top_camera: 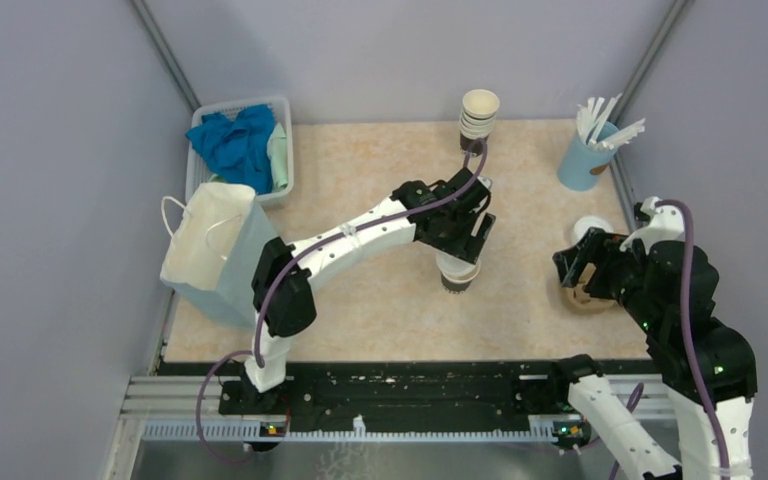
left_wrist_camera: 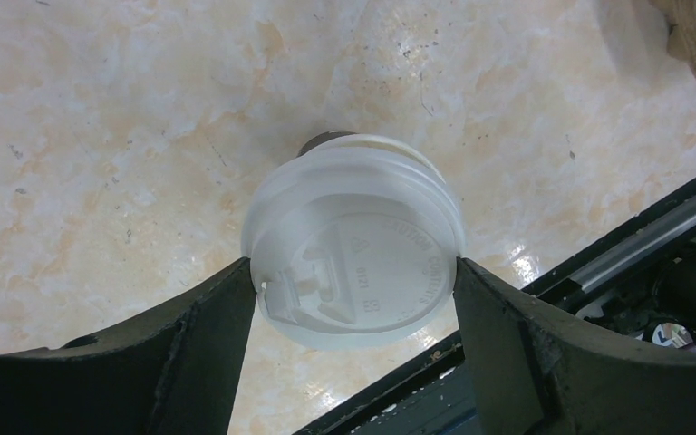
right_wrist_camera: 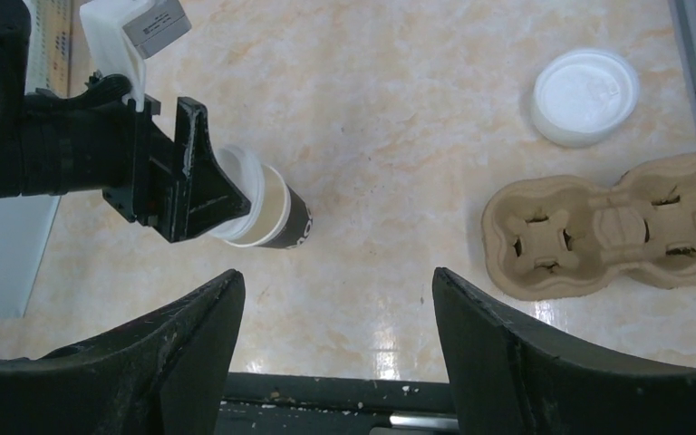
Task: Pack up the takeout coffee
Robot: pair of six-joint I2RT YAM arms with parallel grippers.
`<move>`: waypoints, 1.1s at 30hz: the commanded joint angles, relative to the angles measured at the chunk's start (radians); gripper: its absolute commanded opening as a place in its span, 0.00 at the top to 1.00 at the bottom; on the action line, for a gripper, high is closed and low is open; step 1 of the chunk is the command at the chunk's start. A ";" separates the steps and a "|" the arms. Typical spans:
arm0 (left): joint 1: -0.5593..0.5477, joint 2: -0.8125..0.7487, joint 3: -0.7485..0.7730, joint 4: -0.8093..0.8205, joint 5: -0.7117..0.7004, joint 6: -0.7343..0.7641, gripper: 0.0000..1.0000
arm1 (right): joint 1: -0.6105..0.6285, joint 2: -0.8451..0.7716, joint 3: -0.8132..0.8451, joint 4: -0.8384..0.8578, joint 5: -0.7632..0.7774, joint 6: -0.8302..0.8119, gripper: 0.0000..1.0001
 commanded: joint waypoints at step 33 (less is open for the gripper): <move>-0.005 0.088 0.122 -0.064 0.032 0.085 0.13 | -0.005 -0.037 -0.105 0.097 -0.043 0.063 0.25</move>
